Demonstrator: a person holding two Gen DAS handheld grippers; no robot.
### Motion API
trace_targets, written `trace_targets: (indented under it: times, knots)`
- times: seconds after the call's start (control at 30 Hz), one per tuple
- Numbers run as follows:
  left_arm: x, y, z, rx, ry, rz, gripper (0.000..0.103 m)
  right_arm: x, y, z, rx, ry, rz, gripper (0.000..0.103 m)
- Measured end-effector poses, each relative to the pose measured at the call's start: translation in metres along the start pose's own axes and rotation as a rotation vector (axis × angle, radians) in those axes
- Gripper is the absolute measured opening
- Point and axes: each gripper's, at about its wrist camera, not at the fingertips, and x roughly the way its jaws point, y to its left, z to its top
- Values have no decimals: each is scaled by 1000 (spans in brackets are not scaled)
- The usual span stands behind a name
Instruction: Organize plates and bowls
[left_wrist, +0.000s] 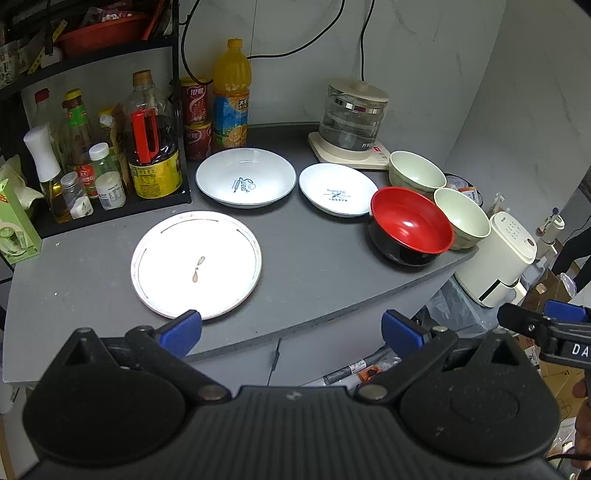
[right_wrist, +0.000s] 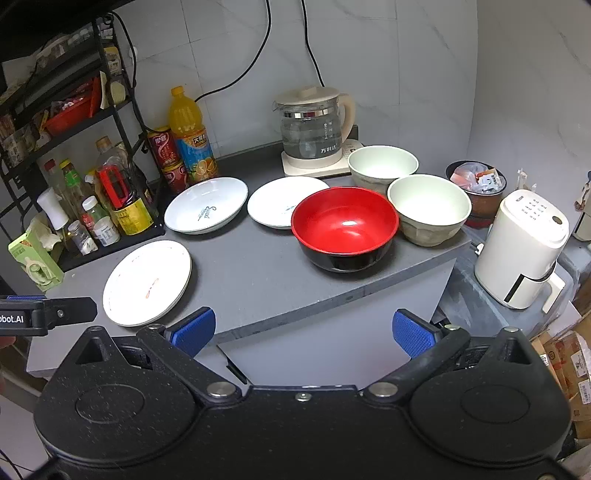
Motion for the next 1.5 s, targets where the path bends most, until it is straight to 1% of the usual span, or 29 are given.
trace_targets:
  times: [0.23,0.43,0.73,0.83,1.0,1.1,1.2,1.37,1.5]
  knots:
    - [21,5,18,-2,29,-2,102,17,3,13,4,9,1,103]
    - [43,9,41,14,47,-14,102,35,4,28,11,29,-27,103]
    - [81,14,71,46,58,-50,102,62,4,47,76,38,-56,103]
    - [95,17,80,61,69,-58,102,71,2,50,108,50,-95,103]
    - [114,19,93,91,80,-113,100,76,-6,53,171,39,-120,103]
    - [121,17,99,101,89,-125,100,83,-12,56,206,51,-148,103]
    - [127,13,105,108,94,-165,100,86,-19,59,247,49,-160,103]
    - [140,-1,117,128,101,-201,100,93,-28,63,263,52,-196,103]
    - [151,-18,125,146,110,-224,100,96,-44,66,296,53,-218,103]
